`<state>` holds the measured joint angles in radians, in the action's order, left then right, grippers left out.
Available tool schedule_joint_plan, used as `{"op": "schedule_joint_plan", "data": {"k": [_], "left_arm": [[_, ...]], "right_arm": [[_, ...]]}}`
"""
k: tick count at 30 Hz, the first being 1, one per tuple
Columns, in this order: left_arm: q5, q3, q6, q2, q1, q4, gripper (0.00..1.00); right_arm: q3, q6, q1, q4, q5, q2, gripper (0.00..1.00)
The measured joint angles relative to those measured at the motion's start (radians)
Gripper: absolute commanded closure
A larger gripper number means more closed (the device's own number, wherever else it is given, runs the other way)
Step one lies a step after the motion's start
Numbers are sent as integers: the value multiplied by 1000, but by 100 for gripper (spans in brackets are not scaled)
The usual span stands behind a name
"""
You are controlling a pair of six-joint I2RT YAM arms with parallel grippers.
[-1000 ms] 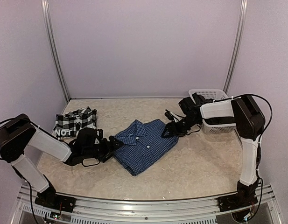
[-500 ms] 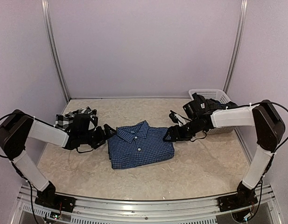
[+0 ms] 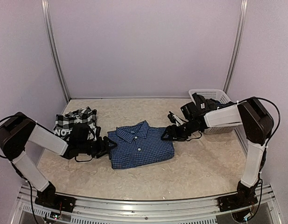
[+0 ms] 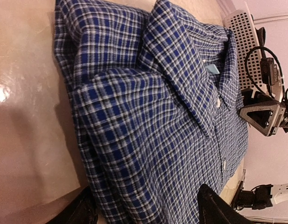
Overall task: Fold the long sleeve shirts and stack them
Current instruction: Rotate the square-folded shirt at the center of the board, then pick up the square-folded shirt from the center of the board.
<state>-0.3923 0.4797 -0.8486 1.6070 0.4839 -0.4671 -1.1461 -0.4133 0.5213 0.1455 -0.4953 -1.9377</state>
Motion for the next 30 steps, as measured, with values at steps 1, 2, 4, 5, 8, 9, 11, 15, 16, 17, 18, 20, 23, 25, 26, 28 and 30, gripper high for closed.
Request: {"op": "schedule_joint_plan", "data": {"k": [1, 2, 4, 5, 8, 9, 11, 15, 16, 17, 18, 20, 23, 25, 26, 28, 30], "left_arm": [[-9, -5, -8, 14, 2, -31, 35], [-19, -9, -16, 29, 2, -63, 35], [-35, -17, -27, 59, 2, -124, 37], [-47, -20, -37, 80, 2, -165, 37], [-80, -27, -63, 143, 1, -286, 40], [-92, -29, -69, 165, 0, -328, 42], [-116, -30, -88, 213, 0, -409, 48], [-150, -35, -123, 288, -1, -537, 61], [-153, -36, -129, 298, -1, -552, 64], [-155, -37, -132, 304, 0, -560, 66], [-154, -38, -135, 307, 0, -563, 67], [-152, -37, -132, 307, 3, -550, 72], [-142, -20, -117, 303, 13, -512, 80], [-133, -2, -104, 299, 22, -474, 88], [-129, 6, -98, 298, 24, -456, 94], [-124, 29, -78, 294, 27, -412, 100], [-123, 53, -58, 280, 26, -369, 100]], "right_arm": [[3, -5, 0, -9, -6, 0, 28], [8, -9, 0, -19, -14, 0, 29], [24, -20, 0, -40, -31, 0, 31], [32, -26, 0, -47, -40, -2, 31], [39, -36, 2, -72, -61, -11, 33], [39, -40, 3, -82, -67, -15, 33], [40, -49, 6, -98, -76, -21, 33], [39, -56, 13, -125, -91, -32, 34], [39, -56, 14, -129, -93, -34, 35], [39, -56, 14, -134, -96, -36, 35], [39, -56, 14, -136, -98, -37, 35], [39, -57, 14, -139, -101, -39, 36], [39, -57, 14, -141, -103, -39, 36], [40, -59, 16, -141, -103, -39, 37], [40, -60, 16, -141, -103, -39, 37], [45, -60, 18, -148, -104, -39, 37], [48, -60, 19, -153, -105, -39, 37]]}}
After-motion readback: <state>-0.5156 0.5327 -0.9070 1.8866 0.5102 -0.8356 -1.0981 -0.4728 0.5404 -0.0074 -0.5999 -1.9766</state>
